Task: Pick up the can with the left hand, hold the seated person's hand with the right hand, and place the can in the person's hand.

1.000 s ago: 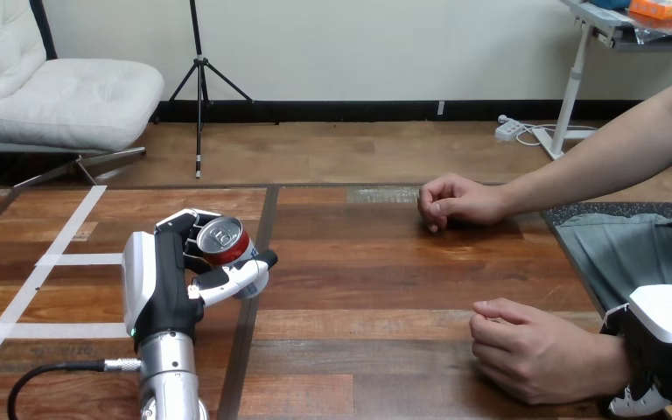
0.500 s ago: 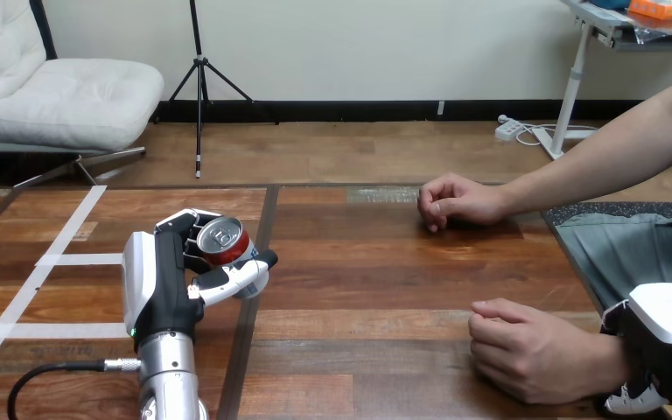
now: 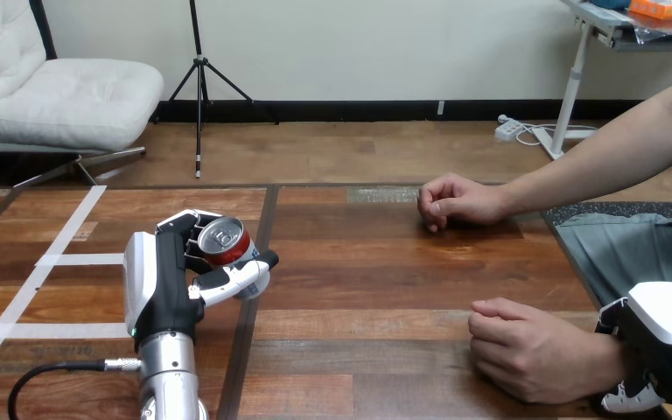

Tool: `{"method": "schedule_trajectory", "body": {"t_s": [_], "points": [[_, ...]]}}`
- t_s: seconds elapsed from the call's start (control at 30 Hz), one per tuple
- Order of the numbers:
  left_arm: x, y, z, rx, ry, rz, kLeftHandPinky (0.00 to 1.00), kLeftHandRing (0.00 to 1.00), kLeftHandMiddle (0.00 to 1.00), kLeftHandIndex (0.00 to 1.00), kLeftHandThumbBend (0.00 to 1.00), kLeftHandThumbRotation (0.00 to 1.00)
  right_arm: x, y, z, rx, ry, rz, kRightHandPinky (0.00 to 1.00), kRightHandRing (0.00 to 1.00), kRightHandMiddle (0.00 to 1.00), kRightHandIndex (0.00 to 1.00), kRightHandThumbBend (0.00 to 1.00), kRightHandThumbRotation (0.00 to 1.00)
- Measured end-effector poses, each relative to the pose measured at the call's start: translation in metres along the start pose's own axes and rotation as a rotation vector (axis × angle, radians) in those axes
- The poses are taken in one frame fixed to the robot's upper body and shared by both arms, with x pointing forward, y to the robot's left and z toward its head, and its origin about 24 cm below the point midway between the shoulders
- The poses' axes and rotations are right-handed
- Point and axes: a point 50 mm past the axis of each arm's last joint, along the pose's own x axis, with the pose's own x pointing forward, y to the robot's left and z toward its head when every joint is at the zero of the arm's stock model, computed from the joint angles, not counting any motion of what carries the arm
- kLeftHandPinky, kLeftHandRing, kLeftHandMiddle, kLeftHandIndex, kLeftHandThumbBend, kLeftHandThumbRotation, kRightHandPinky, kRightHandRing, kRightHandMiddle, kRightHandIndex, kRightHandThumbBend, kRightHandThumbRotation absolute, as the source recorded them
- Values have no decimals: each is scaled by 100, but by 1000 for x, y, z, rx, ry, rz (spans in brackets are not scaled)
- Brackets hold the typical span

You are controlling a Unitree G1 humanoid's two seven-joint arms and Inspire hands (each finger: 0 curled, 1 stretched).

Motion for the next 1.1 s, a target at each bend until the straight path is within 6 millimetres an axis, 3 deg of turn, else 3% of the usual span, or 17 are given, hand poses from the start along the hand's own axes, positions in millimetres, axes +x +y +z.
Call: {"method": "schedule_trajectory", "body": {"t_s": [1.1], "points": [[-2, -9, 3, -2, -13, -52, 36, 41, 45, 47, 61, 0, -2, -2, 2, 32, -17, -17, 37, 45, 51, 51, 77, 0]]}}
